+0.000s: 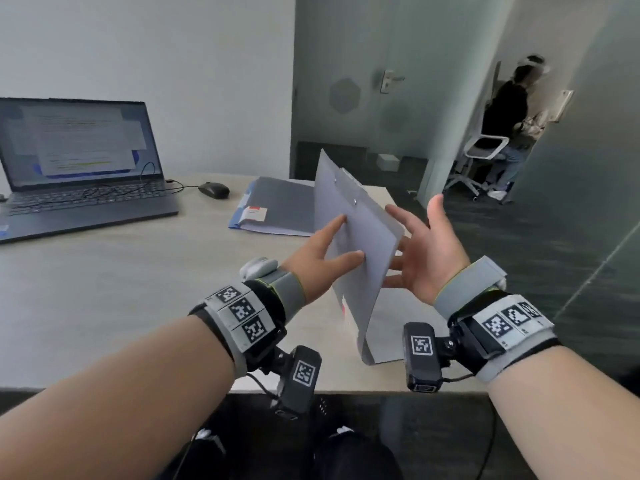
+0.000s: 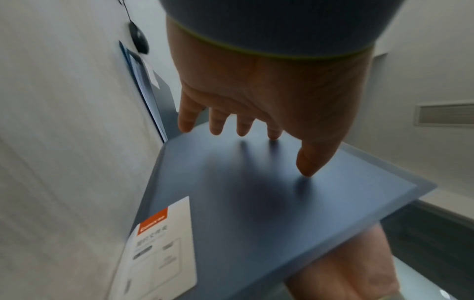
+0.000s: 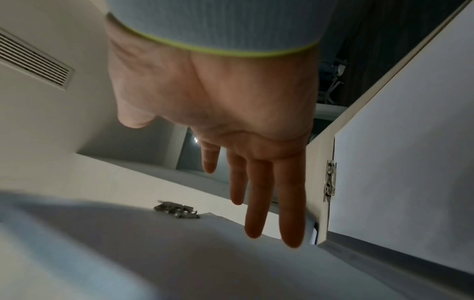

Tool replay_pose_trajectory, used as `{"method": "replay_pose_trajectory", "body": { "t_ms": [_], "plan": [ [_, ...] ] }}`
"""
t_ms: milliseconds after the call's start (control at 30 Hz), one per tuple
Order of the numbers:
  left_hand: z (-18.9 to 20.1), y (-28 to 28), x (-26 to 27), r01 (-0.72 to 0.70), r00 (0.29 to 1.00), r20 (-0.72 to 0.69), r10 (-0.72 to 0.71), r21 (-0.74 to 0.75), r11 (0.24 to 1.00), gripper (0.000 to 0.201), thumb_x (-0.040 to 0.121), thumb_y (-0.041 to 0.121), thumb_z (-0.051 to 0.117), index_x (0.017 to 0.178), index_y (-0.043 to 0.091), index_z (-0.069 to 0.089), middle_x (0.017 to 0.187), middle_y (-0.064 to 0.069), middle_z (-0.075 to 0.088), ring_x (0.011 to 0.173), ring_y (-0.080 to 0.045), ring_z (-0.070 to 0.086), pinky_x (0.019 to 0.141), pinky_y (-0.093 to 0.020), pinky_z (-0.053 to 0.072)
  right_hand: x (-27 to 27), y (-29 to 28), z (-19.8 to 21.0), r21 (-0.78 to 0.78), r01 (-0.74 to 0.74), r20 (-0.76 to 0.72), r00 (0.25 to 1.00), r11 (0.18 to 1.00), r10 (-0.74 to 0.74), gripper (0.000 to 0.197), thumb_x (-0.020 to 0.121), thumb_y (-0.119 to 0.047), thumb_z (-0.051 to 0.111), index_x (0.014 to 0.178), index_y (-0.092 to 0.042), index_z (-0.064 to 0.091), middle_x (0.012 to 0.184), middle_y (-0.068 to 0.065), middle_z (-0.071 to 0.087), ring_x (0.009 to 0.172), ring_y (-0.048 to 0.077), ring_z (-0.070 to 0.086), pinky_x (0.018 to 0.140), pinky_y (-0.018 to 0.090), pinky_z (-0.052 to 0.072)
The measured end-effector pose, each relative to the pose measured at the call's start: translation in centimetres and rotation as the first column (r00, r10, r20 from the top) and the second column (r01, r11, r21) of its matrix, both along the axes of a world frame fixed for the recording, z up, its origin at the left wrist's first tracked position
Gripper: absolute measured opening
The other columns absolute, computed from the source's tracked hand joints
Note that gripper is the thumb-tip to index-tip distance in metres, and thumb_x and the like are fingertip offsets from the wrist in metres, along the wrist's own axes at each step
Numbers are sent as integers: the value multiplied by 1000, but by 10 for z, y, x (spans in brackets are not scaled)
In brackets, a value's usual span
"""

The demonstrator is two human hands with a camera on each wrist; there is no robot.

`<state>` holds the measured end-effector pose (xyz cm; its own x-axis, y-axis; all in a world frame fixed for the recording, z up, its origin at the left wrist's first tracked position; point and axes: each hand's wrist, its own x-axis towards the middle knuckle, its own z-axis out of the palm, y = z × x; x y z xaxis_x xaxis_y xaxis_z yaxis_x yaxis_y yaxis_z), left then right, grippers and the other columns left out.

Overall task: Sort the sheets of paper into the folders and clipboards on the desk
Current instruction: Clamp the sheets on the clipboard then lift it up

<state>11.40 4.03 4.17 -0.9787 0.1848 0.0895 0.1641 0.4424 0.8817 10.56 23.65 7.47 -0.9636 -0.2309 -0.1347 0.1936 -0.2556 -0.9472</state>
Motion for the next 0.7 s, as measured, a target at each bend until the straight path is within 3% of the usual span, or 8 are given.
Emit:
{"method": "replay_pose_trajectory", "body": {
  "t_ms": [100, 233, 300, 433, 600, 700],
  "plan": [
    [-6, 27, -8, 18, 996, -81, -25, -82, 997, 79, 88, 57, 59, 153, 48, 15, 162, 11, 21, 147, -15, 27, 117, -33, 25, 8, 18, -1, -40, -15, -1, 1000, 999, 15, 78, 80, -85, 28, 140, -39, 48, 131, 3, 65, 108, 33, 67, 77, 53, 54],
    [-9, 63, -15, 61, 996, -64, -69, -113, 992, 78, 87, 65, 55, 152, 51, 14, 164, 12, 13, 149, -14, 19, 119, -32, 18, 19, 35, -7, -74, 7, 91, 996, 997, 0, 75, 72, -78, 48, 124, -28, 66, 125, 11, 68, 115, 37, 63, 93, 65, 46],
    [-8, 79, -15, 86, 993, -72, -96, -128, 988, 76, 89, 64, 53, 152, 50, 14, 164, 11, 12, 150, -13, 16, 119, -30, 15, 23, 42, -9, -147, -22, 112, 993, 989, 39, 72, 67, -70, 54, 118, -23, 71, 127, 13, 67, 118, 38, 61, 95, 63, 45],
    [-9, 75, -19, 44, 994, -90, -62, -192, 980, 77, 88, 63, 55, 153, 48, 16, 165, 9, 11, 151, -15, 16, 121, -31, 14, 22, 37, -13, -285, -94, 77, 990, 954, 120, 61, 66, -48, 48, 112, -19, 75, 129, 15, 65, 111, 38, 63, 85, 58, 50],
    [-11, 58, -24, -2, 999, -50, -15, -334, 942, 76, 88, 63, 55, 153, 45, 21, 164, 8, 14, 150, -17, 19, 120, -32, 14, 3, 34, -44, -330, -78, 148, 980, 941, 133, 62, 75, -35, 39, 127, -13, 65, 132, 20, 61, 113, 44, 58, 87, 71, 43],
    [-29, 53, -28, 10, 1000, 5, -8, -437, 900, 73, 88, 63, 55, 152, 39, 28, 162, 7, 22, 148, -19, 26, 120, -32, 18, -6, 41, -61, -194, 4, 203, 979, 981, 36, 56, 79, -38, 41, 121, -13, 66, 114, 18, 65, 92, 38, 63, 77, 57, 51]
  ]
}}
